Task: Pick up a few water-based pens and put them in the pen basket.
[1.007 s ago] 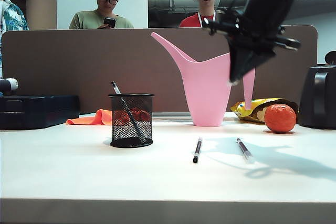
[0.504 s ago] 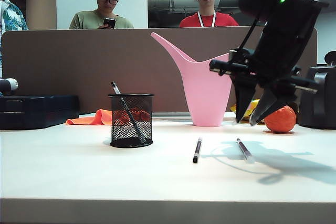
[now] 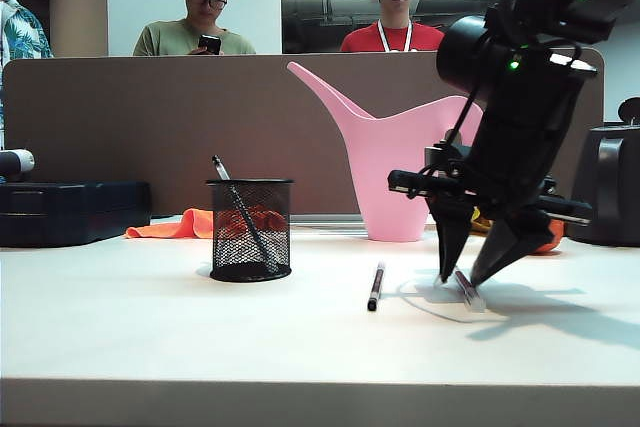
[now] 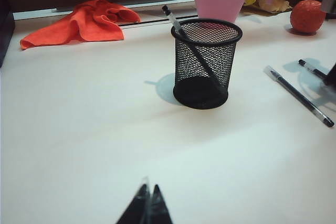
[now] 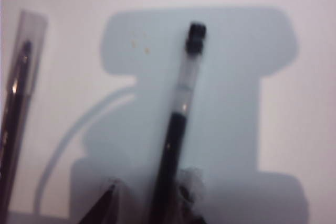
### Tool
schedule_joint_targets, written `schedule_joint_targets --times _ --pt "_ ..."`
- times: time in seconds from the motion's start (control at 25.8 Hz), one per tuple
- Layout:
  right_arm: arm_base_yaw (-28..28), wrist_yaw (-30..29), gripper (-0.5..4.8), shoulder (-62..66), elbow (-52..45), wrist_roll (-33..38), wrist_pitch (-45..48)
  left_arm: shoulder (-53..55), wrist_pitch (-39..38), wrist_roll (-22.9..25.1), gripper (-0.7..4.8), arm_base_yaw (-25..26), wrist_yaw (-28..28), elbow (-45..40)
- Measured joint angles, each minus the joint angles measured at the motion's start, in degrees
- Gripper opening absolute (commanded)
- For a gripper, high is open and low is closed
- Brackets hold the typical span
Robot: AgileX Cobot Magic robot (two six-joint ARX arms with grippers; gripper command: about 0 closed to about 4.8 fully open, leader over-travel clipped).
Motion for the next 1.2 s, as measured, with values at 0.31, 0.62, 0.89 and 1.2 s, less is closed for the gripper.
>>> schedule_joint_targets --times 0.31,0.62,0.89,1.2 --pt "0.02 0.09 -0.09 1.95 0.61 0.66 2.54 0.02 0.0 0.0 -0.03 0.0 0.0 0.0" --pt "-0.02 -1.68 -0.09 1.44 0.07 -0.48 3.85 0.02 0.0 0.02 -0.03 0.0 0.0 0.0" --pt "0.11 -7.32 -0.09 -4.44 -0.9 -1.6 5.44 0.02 0.0 0.02 -0.03 0.0 0.0 0.0" --pt "0.07 -16.74 -0.09 -8.33 -0.79 -3.1 18.34 0.0 0.0 0.0 -0.03 0.0 0.0 0.0"
